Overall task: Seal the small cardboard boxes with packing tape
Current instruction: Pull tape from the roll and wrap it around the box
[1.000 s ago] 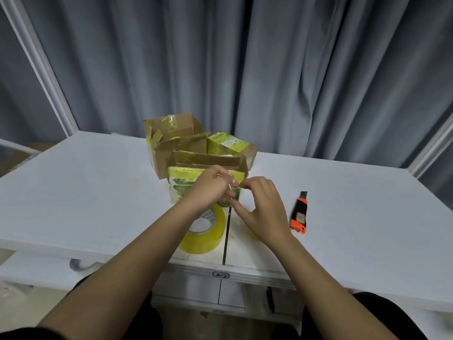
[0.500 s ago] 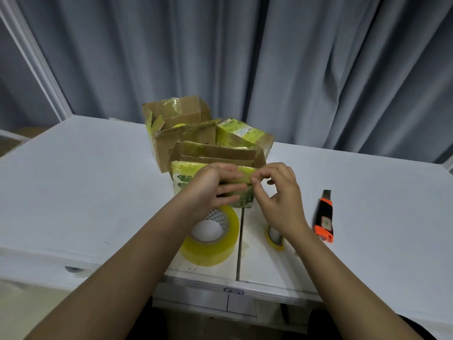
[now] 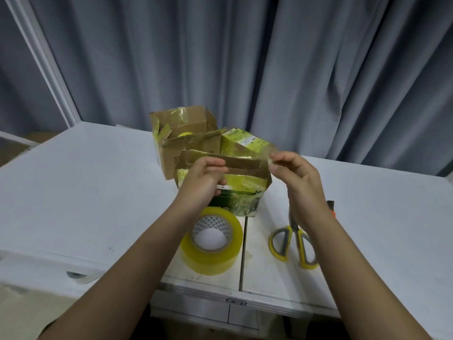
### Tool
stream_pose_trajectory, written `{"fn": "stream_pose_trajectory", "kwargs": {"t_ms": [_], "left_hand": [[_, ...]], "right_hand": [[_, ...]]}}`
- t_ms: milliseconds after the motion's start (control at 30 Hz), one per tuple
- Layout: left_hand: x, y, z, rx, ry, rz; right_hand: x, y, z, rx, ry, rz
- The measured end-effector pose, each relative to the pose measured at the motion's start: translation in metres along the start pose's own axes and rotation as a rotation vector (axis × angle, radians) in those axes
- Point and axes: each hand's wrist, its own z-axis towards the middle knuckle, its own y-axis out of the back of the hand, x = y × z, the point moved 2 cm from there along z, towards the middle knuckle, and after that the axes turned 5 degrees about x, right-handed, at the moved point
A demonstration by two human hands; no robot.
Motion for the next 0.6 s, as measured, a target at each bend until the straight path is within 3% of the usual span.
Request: {"fn": "stream_pose_trajectory", "kwargs": {"t_ms": [400,600], "left_hand": [[0.014,-0.012,0.027,0.067,-0.334,0.905],[0.023,-0.015,0.041,0.089,-0.407,1.066]], "right_hand": [[-0.026,0.002,0.003,-0.01,-0.087,-0.1],[-0.033,0.002,0.005,0.01,-0.071,-0.097]]}}
